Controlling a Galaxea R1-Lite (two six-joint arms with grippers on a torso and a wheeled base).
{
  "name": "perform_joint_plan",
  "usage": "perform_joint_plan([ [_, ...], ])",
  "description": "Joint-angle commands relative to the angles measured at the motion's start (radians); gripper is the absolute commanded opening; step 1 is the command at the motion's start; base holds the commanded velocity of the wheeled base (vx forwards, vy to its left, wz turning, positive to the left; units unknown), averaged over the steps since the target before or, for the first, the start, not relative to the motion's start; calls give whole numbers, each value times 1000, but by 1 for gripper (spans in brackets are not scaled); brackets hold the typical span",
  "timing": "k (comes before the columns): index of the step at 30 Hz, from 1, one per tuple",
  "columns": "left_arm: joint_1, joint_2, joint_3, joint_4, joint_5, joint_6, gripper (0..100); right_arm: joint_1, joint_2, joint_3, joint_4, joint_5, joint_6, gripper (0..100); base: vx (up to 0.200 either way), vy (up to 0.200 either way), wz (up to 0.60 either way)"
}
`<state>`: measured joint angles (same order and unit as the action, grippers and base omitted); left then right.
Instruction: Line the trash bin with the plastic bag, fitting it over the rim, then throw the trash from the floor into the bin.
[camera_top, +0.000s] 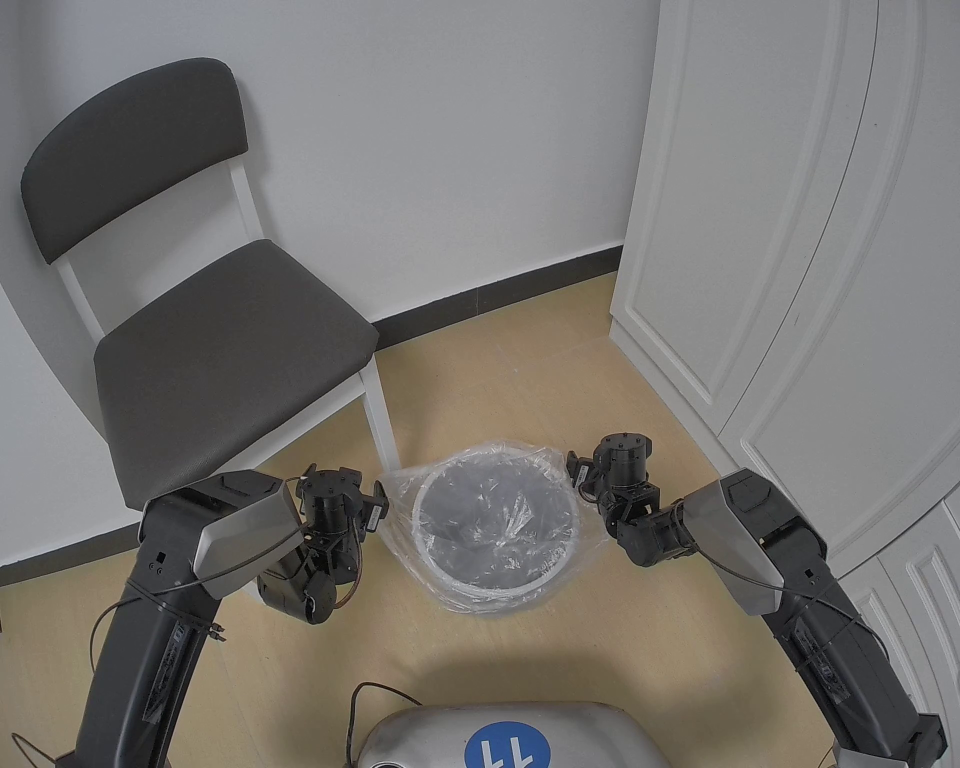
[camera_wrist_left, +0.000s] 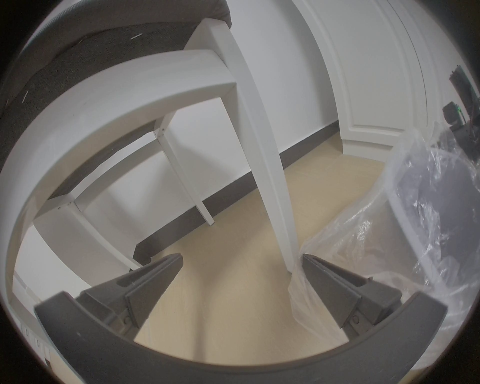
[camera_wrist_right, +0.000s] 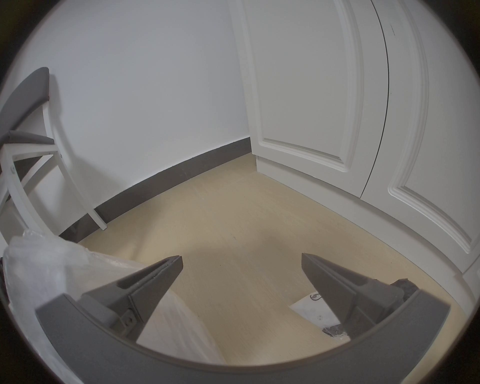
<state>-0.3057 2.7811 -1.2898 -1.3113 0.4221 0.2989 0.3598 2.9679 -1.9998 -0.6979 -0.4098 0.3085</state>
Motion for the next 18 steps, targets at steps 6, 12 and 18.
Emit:
perform_joint_plan([
  [6, 2, -41, 69, 40, 1, 0, 100, -4, 5, 4, 55, -14, -14, 100, 0, 0, 0],
  [12, 5, -44, 72, 41, 1, 0, 100, -5, 8, 7, 109, -35, -28, 100, 0, 0, 0],
  [18, 10, -49, 86, 41, 1, 2, 100, -12, 7, 0, 192, -70, -35, 100, 0, 0, 0],
])
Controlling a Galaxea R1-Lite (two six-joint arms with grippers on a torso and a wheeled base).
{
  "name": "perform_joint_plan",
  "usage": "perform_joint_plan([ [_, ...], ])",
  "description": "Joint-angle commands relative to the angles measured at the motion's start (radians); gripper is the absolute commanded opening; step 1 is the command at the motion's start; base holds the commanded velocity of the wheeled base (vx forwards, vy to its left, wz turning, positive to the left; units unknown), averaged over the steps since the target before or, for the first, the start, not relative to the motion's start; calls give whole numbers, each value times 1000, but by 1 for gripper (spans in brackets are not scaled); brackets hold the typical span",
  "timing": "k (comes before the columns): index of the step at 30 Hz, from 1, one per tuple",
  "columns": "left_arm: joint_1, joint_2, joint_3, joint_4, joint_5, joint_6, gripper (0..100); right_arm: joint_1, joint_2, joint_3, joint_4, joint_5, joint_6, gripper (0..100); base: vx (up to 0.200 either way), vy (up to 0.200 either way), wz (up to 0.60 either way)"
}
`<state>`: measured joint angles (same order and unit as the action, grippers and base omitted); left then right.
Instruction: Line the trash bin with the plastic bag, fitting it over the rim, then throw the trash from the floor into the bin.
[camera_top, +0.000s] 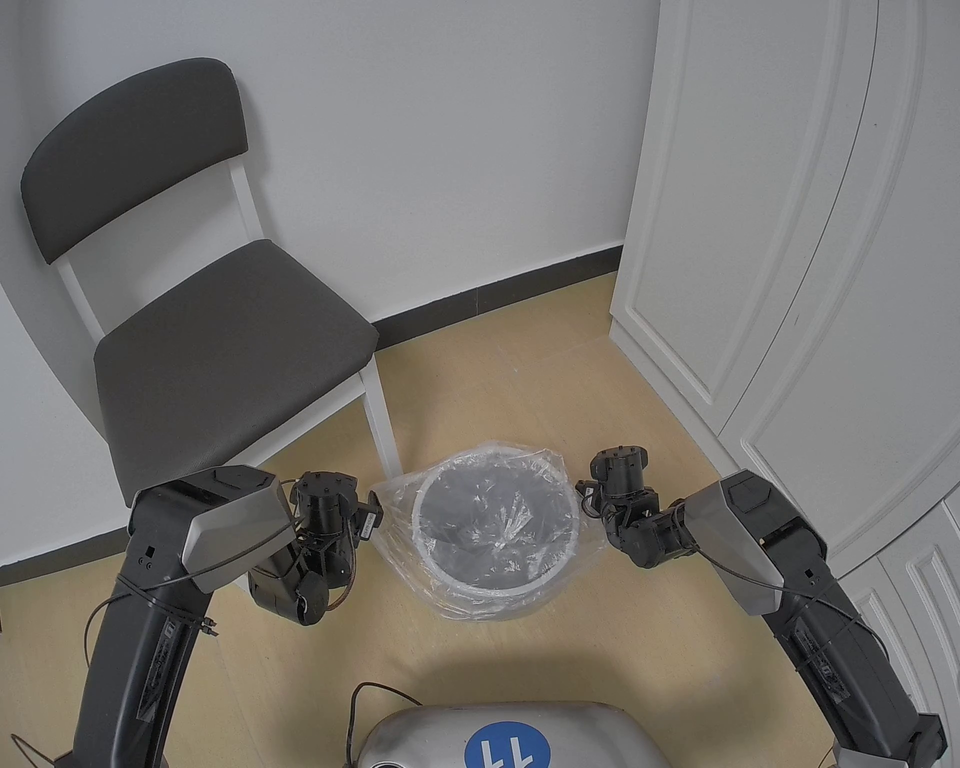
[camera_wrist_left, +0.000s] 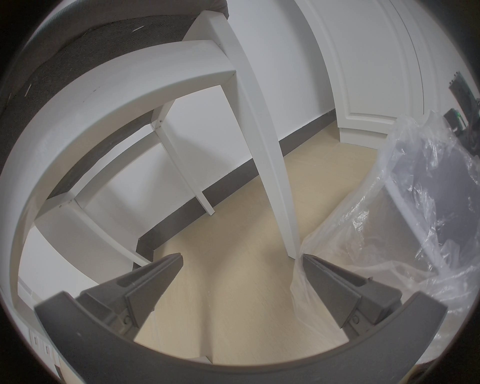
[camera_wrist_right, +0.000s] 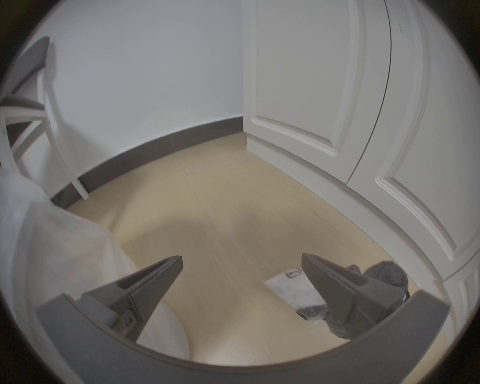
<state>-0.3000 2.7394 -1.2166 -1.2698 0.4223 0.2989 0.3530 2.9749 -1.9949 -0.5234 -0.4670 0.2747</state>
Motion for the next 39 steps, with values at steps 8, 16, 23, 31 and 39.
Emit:
perform_joint_plan([
  [8, 12, -23, 45, 15, -2, 0, 100, -12, -5, -5, 65, -33, -3, 100, 0, 0, 0],
  [16, 18, -64, 60, 70, -62, -21, 100, -14, -96, 94, 56, -19, 0, 100, 0, 0, 0],
  [23, -2, -168, 72, 176, -120, -75, 100, -19, -192, 220, 54, 14, -5, 100, 0, 0, 0],
  [31, -13, -260, 114, 190, -123, -77, 100, -9, -307, 377, 17, 1, -72, 100, 0, 0, 0],
  [39, -48, -331, 196, 185, -122, -77, 100, -19, -379, 554, -178, 67, -180, 100, 0, 0, 0],
])
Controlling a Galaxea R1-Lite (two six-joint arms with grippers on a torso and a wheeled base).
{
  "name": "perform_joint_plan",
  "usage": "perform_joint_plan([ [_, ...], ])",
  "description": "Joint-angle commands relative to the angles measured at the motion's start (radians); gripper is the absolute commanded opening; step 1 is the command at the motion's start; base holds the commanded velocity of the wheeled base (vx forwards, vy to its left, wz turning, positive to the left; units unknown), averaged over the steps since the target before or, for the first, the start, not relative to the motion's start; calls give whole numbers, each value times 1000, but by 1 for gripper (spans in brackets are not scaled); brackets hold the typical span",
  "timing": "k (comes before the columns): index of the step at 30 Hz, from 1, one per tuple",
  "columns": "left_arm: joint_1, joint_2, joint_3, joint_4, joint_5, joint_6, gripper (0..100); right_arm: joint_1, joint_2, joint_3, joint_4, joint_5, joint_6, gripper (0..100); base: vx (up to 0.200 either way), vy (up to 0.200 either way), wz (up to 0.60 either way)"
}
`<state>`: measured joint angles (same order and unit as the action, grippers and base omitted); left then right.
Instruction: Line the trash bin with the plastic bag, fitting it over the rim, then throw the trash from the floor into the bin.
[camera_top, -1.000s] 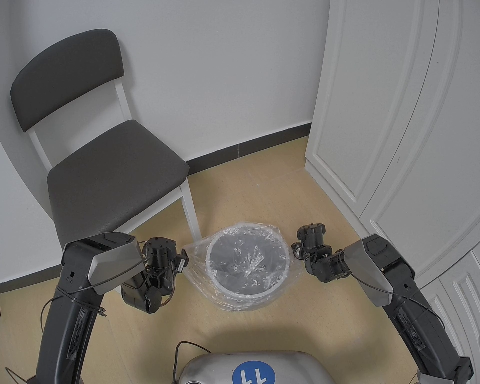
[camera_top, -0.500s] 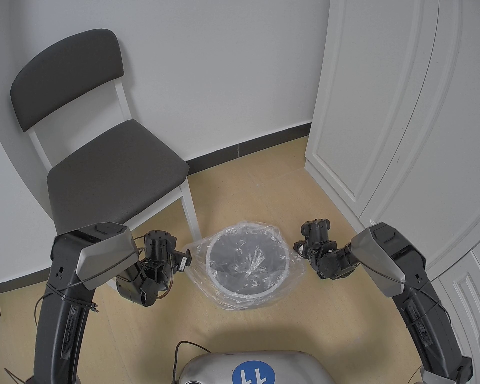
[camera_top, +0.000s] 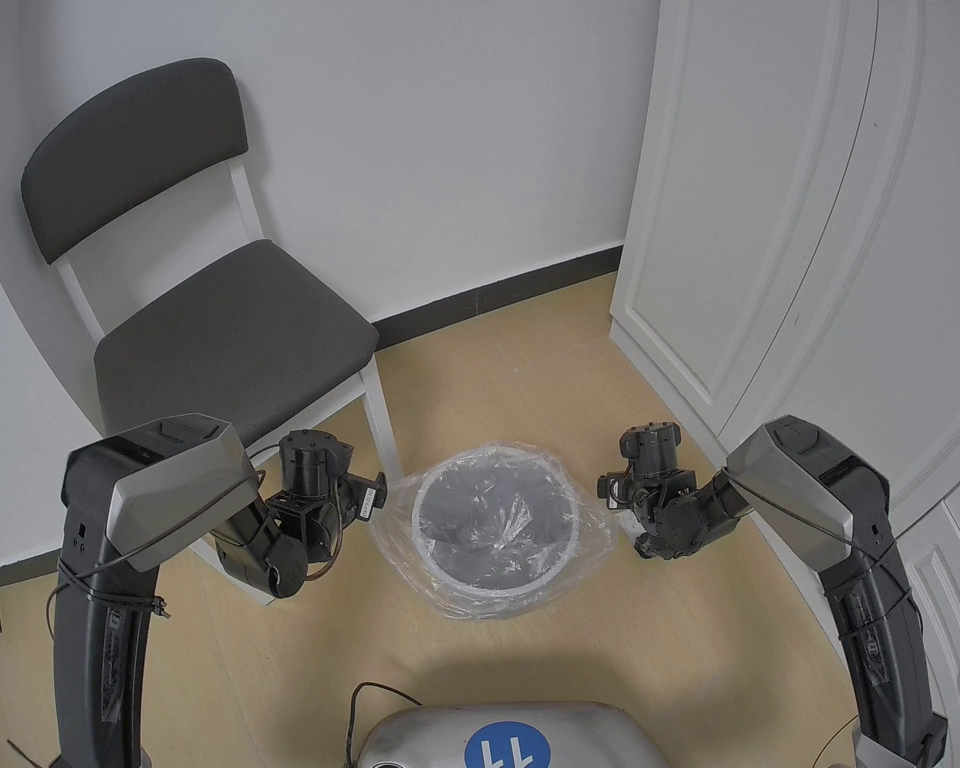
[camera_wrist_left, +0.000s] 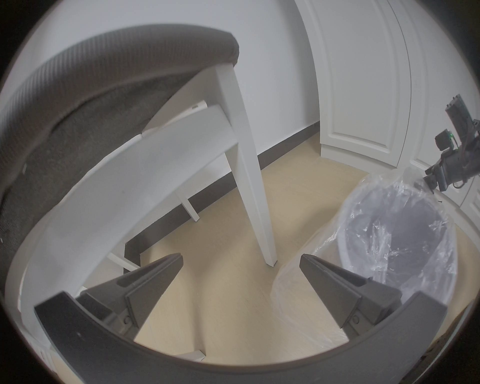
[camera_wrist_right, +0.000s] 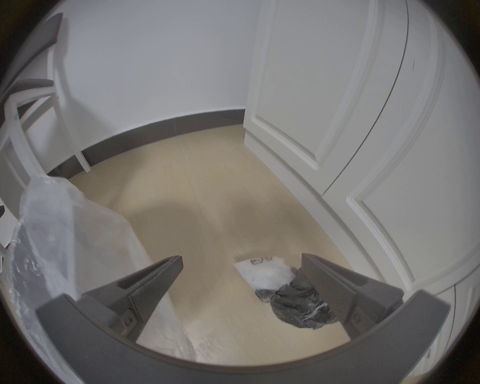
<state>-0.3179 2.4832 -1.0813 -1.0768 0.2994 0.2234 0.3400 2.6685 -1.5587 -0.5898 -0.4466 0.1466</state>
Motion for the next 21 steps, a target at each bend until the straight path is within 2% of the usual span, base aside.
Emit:
perform_joint_plan([
  [1, -36, -81, 72, -9, 1, -1, 100, -7, -76, 128, -122, 74, -48, 100, 0, 0, 0],
  [2, -36, -81, 72, -9, 1, -1, 100, -7, -76, 128, -122, 74, -48, 100, 0, 0, 0],
  [3, -41, -95, 89, -11, 1, -3, 100, -9, -91, 149, -116, 111, -41, 100, 0, 0, 0],
  [7, -38, -125, 126, -15, -2, -3, 100, -13, -164, 230, -111, 190, -19, 100, 0, 0, 0],
  [8, -38, -125, 126, -15, -2, -3, 100, -13, -167, 235, -111, 192, -19, 100, 0, 0, 0],
  [10, -35, -124, 132, -14, -3, -3, 100, -13, -237, 351, -99, 247, -55, 100, 0, 0, 0],
  [13, -35, -118, 132, -6, -19, -1, 100, -27, -280, 462, -102, 358, -180, 100, 0, 0, 0],
  [15, -41, -113, 132, -6, -19, -1, 100, -36, -263, 474, -105, 370, -217, 100, 0, 0, 0],
  [21, -55, -96, 130, -15, -19, -3, 100, -61, -168, 411, -97, 378, -223, 100, 0, 0, 0],
])
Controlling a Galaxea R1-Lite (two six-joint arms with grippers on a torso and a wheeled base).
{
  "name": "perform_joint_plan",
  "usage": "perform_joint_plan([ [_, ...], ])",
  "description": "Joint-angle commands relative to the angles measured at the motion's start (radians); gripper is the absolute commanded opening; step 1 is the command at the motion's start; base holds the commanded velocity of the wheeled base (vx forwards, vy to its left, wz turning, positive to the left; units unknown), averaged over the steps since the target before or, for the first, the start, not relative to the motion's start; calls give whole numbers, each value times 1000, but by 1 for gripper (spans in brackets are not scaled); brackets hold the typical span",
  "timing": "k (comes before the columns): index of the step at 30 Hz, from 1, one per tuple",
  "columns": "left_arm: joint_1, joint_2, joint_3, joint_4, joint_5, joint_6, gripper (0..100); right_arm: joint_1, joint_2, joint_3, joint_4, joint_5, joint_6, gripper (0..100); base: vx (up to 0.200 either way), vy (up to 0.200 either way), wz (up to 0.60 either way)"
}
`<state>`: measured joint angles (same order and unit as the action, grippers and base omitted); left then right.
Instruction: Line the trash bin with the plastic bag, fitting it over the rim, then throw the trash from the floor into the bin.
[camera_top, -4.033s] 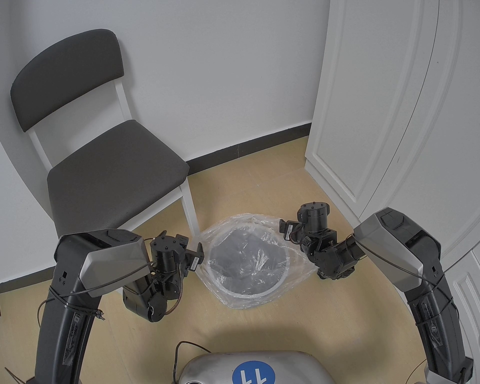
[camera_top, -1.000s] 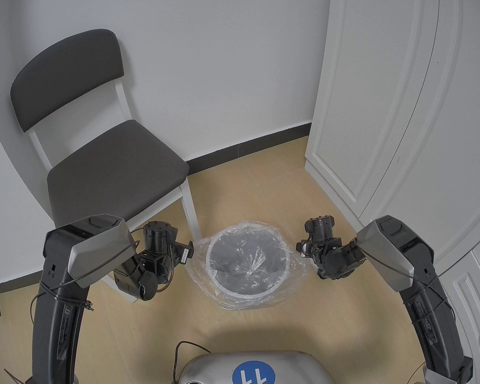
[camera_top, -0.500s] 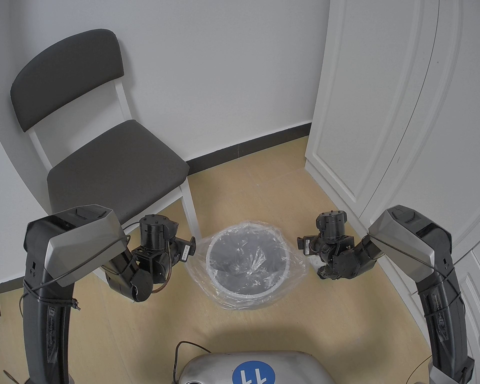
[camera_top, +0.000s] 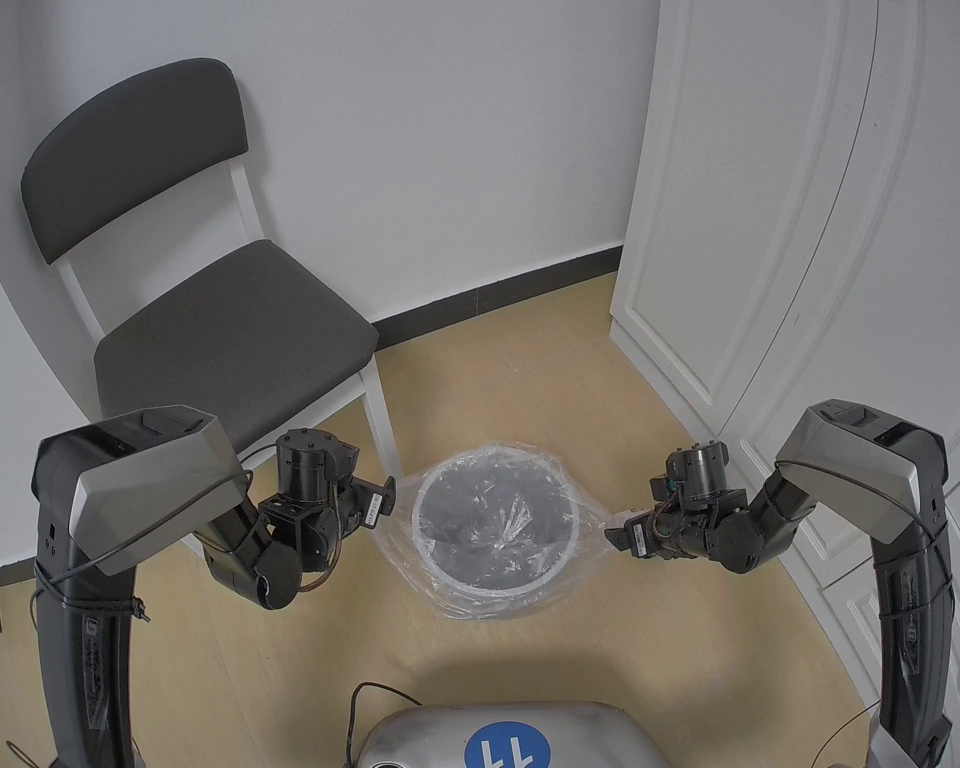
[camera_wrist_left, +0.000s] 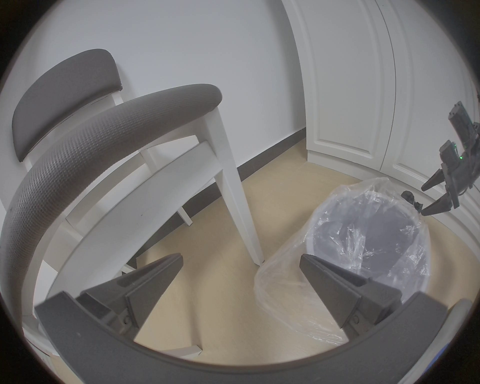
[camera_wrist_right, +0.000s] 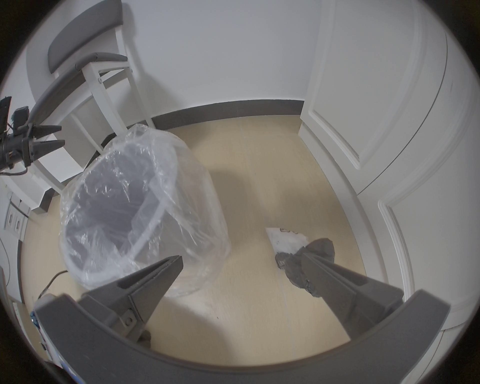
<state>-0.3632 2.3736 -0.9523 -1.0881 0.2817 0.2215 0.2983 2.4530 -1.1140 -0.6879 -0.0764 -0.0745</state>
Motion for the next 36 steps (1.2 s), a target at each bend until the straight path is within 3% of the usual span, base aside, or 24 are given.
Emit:
perform_joint_plan([
  [1, -8, 15, 1, -4, -1, -1, 100, -21, 54, -40, 2, 7, -1, 100, 0, 0, 0],
  [6, -6, 29, -5, -7, -1, -1, 100, -19, 169, -185, 21, 17, 73, 100, 0, 0, 0],
  [12, -6, 33, -9, -23, -1, -1, 100, -25, 225, -426, 283, 127, 167, 100, 0, 0, 0],
  [19, -5, 42, -19, -26, 1, -1, 100, -11, 359, -642, 321, 116, 199, 100, 0, 0, 0],
  [25, -5, 53, -23, -36, 1, -1, 100, -11, 402, -776, 508, 96, 203, 100, 0, 0, 0],
  [27, -6, 61, -22, -55, 1, 1, 100, -13, 429, -843, 579, 52, 203, 100, 0, 0, 0],
  [36, -10, 61, -20, -59, 2, 1, 100, -16, 409, -814, 604, 33, 213, 100, 0, 0, 0],
])
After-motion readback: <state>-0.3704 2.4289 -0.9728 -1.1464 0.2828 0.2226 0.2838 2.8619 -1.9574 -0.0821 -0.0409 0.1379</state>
